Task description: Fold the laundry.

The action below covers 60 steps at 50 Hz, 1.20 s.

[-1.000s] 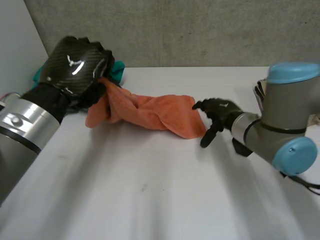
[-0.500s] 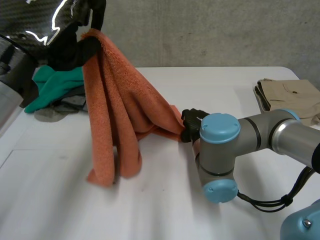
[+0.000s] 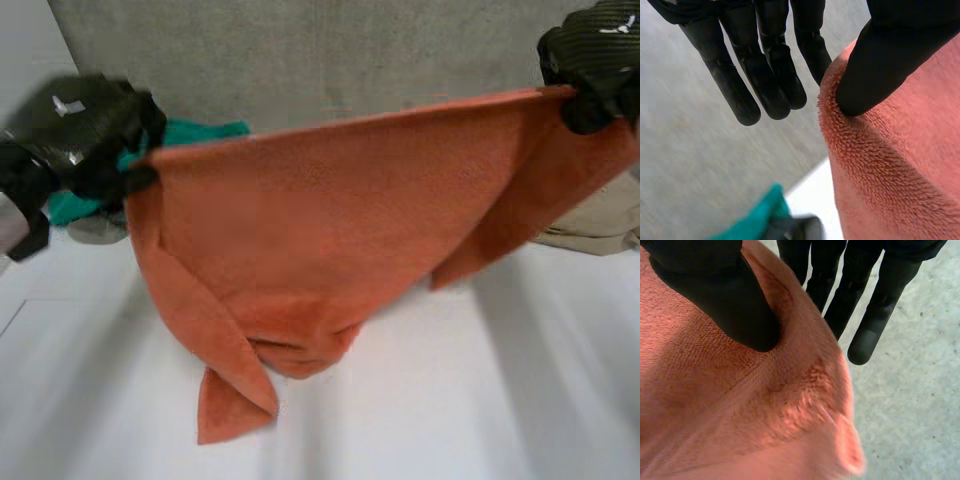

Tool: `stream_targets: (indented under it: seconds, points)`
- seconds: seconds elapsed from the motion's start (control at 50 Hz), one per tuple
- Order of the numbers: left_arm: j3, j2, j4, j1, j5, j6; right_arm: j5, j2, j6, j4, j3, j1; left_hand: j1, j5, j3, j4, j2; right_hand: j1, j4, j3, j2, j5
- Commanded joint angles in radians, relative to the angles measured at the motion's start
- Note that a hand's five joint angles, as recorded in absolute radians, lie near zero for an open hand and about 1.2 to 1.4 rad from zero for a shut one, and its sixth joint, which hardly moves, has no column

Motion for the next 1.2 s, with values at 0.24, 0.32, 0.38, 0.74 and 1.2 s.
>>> stream_targets:
  seconds: [0.24, 0.32, 0.38, 0.74, 1.2]
  points:
    - [0.588, -0.525, 0.175, -0.133, -0.151, 0.134, 0.155, 0.365, 0.051, -0.383, -0.226, 0.022, 0.224, 0.253, 0.203, 0.193, 0.199, 0.262, 0.201, 0.211, 0.218, 0.231]
    - [0.732, -0.539, 0.333, -0.163, -0.216, 0.074, 0.167, 0.375, 0.143, -0.685, -0.255, 0.034, 0.224, 0.253, 0.203, 0.193, 0.199, 0.262, 0.201, 0.211, 0.218, 0.231]
    - [0.759, -0.518, 0.470, -0.184, -0.279, 0.035, 0.190, 0.365, 0.195, -0.869, -0.255, 0.042, 0.224, 0.253, 0.203, 0.193, 0.199, 0.262, 0.201, 0.211, 0.218, 0.231]
    - [0.169, -0.266, 0.498, -0.196, -0.267, 0.089, 0.123, 0.299, 0.197, -0.729, -0.028, 0.002, 0.224, 0.253, 0.203, 0.193, 0.199, 0.262, 0.201, 0.211, 0.218, 0.231]
    - [-0.331, -0.277, 0.317, -0.157, -0.179, 0.215, -0.029, 0.317, -0.009, -0.615, 0.477, -0.090, -0.886, -0.857, -0.907, -0.917, -0.911, 0.262, 0.201, 0.211, 0.218, 0.231]
